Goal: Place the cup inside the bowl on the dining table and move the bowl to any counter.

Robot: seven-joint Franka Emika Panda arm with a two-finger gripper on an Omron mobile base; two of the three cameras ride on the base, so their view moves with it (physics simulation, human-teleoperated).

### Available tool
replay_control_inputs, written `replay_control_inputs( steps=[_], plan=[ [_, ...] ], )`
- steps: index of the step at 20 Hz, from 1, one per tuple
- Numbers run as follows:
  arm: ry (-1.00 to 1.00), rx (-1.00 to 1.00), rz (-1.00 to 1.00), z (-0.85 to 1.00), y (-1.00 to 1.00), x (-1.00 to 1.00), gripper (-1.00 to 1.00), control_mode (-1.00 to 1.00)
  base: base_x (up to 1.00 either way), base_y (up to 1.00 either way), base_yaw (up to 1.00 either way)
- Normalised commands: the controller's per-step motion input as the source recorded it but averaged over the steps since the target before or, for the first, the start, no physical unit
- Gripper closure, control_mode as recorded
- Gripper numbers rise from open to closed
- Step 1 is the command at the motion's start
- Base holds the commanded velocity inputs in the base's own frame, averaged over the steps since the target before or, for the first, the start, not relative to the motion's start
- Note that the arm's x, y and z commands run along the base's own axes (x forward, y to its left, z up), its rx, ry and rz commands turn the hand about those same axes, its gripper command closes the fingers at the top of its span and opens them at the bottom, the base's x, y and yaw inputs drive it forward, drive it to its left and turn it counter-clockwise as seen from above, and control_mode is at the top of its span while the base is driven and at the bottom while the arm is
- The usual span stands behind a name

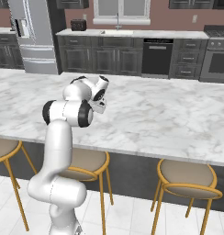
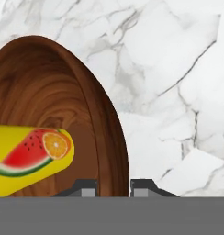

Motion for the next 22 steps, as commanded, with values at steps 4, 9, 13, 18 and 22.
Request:
replay_control_inputs(
  steps=[4,9,13,18,22],
  plan=[
    [0.0,0.07,0.0,0.02,0.0,-0.19,1.0,-1.0,0.0,0.0,0.0],
    [0.0,0.13,0.0,0.16,0.0,-0.37,1.0,-1.0,0.0,0.0,0.0],
    [0.0,0.14,0.0,0.2,0.0,-0.45,1.0,-1.0,0.0,0.0,0.0],
    [0.0,0.11,0.0,0.31,0.0,-0.54,1.0,-1.0,0.0,0.0,0.0],
    [-0.01,0.02,0.0,0.39,0.0,-0.63,1.0,-1.0,0.0,0.0,0.0]
  ],
)
